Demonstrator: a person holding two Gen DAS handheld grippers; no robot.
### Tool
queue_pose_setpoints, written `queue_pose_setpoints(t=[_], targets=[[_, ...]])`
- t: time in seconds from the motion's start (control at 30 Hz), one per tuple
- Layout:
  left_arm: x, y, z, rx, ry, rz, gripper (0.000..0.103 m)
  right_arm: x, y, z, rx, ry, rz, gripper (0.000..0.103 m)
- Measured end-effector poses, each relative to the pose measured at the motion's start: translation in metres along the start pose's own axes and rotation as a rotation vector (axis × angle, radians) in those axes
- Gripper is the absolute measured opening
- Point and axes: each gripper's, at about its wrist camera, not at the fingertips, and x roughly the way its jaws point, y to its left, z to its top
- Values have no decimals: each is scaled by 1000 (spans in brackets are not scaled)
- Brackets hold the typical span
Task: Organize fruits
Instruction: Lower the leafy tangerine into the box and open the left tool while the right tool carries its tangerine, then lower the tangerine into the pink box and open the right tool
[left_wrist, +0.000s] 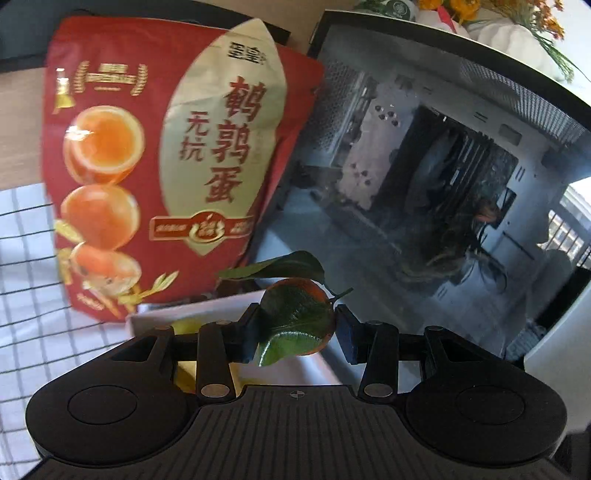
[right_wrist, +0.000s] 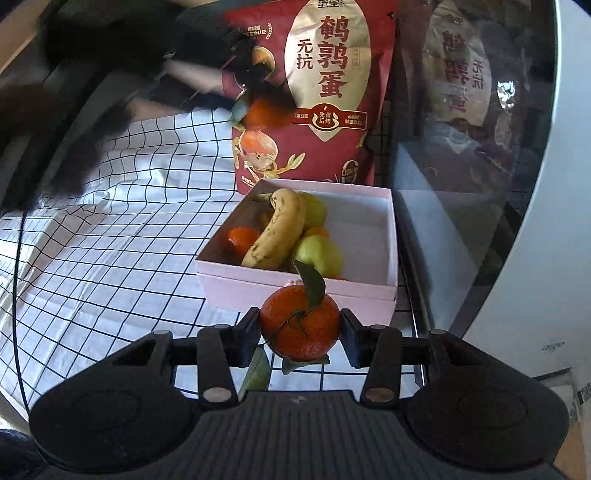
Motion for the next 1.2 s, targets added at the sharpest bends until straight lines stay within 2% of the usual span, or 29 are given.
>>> queue_pose_setpoints(t=[0.1,0.2,0.3,0.4,0.57,0.7,0.83,0.9,1.0,1.1,1.2], targets=[[13,3,-1,7,25,0,48,-1,-1,-3,1,-11,-24,45],[20,11,-8,4,50,35,48,-1,-4,-6,22,-20,-41,45],[34,19,-11,-9,102,48,48,3,-9,-7,52,-17,-50,45],[60,18,-18,8,171,54,48,5,-10,-11,63,-9,-50,45],[106,14,-26,32,234,75,48,12,-7,-18,72,19,-38,45],[145,13,-32,25,312,60,47,15,-1,-23,66,35,-31,45],[163,15,-34,45,306,99,47,16,2,-28,64,50,-28,45],[159,18,-33,39,283,90,47,17,2,-30,68,59,-28,45],[134,23,-33,9,223,82,47,16,0,-32,71,60,-29,45],[94,32,-37,-33,131,71,47,17,-4,-29,82,46,-29,45],[53,39,-49,-51,68,105,47,17,-8,-21,90,20,-19,45]])
